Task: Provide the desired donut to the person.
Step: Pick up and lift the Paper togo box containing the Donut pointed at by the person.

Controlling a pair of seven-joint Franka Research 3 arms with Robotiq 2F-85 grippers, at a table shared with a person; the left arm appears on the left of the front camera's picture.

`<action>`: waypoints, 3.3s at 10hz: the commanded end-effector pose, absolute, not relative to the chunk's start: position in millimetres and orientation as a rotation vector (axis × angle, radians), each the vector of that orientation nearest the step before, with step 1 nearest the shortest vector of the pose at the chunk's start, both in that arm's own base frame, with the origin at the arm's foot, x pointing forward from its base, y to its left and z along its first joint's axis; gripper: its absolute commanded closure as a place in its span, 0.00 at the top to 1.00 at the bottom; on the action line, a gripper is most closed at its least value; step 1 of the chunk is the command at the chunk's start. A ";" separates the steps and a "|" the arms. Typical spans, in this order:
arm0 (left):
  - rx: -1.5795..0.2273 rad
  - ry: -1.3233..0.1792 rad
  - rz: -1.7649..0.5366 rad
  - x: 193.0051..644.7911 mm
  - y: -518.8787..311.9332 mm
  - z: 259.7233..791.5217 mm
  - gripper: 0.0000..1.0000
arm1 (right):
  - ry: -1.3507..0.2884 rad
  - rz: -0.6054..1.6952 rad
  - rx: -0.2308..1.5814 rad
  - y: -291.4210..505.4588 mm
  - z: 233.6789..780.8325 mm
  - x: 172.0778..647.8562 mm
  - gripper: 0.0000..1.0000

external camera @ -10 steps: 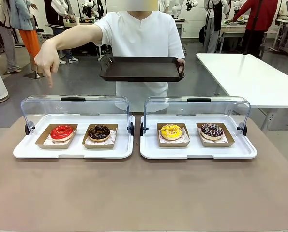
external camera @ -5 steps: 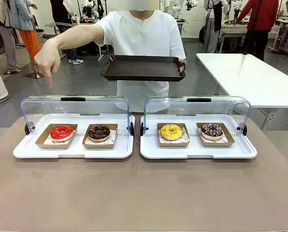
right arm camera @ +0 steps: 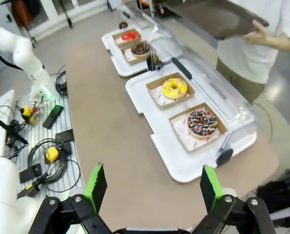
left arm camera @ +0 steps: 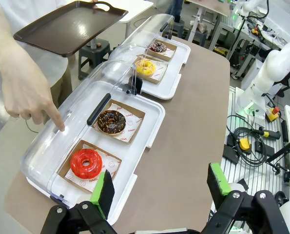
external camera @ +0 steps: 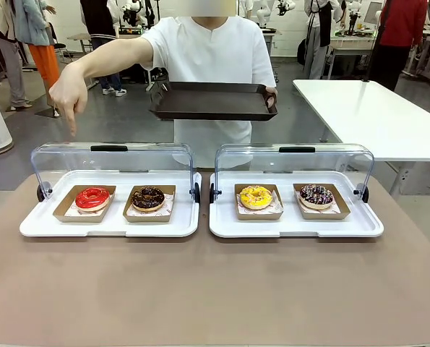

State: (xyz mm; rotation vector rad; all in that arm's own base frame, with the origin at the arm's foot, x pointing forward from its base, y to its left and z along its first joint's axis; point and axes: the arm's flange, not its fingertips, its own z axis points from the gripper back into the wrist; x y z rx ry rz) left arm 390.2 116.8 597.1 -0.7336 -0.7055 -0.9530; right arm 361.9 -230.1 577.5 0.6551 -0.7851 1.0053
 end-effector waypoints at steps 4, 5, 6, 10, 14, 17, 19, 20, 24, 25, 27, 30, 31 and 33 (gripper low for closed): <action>-0.731 -0.719 -0.949 392.2 115.9 598.4 1.00 | -0.875 1.147 0.722 -226.3 577.8 369.4 1.00; -0.731 -0.719 -0.949 392.2 115.9 598.4 1.00 | -0.864 1.098 0.671 -223.7 578.2 365.4 1.00; -0.734 -0.706 -0.953 390.2 116.8 597.1 1.00 | -0.864 1.098 0.671 -223.7 578.2 365.4 1.00; -0.413 -0.410 -0.926 399.8 93.1 636.9 1.00 | -0.864 1.098 0.671 -223.7 578.2 365.4 1.00; -0.233 -0.231 -0.927 430.2 59.6 631.5 1.00 | -0.864 1.098 0.671 -223.7 578.2 365.4 1.00; -0.153 -0.190 -0.968 437.0 34.0 610.6 1.00 | -0.864 1.098 0.671 -223.7 578.2 365.4 1.00; -0.186 -0.189 -0.973 440.2 35.2 611.1 1.00 | -0.864 1.098 0.671 -223.7 578.2 365.4 1.00; -0.186 -0.189 -0.973 440.2 35.2 611.1 1.00 | -0.864 1.098 0.671 -223.7 578.2 365.4 1.00; -0.178 -0.195 -0.975 441.4 36.3 610.5 1.00 | -0.864 1.098 0.671 -223.7 578.2 365.4 1.00; -0.111 -0.169 -0.986 441.8 20.4 583.5 1.00 | -0.864 1.098 0.671 -223.7 578.2 365.4 1.00; -0.025 -0.141 -1.074 451.8 -5.6 546.8 1.00 | -0.864 1.098 0.671 -223.7 578.2 365.4 1.00; 0.068 -0.150 -1.349 456.1 -33.4 506.5 1.00 | -0.864 1.098 0.671 -223.7 578.2 365.4 1.00; 0.084 -0.116 -1.416 461.7 -35.2 495.8 1.00 | -0.864 1.098 0.671 -223.7 578.2 365.4 1.00; 0.082 -0.071 -1.524 472.2 -34.3 468.9 1.00 | -0.864 1.098 0.671 -223.7 578.2 365.4 1.00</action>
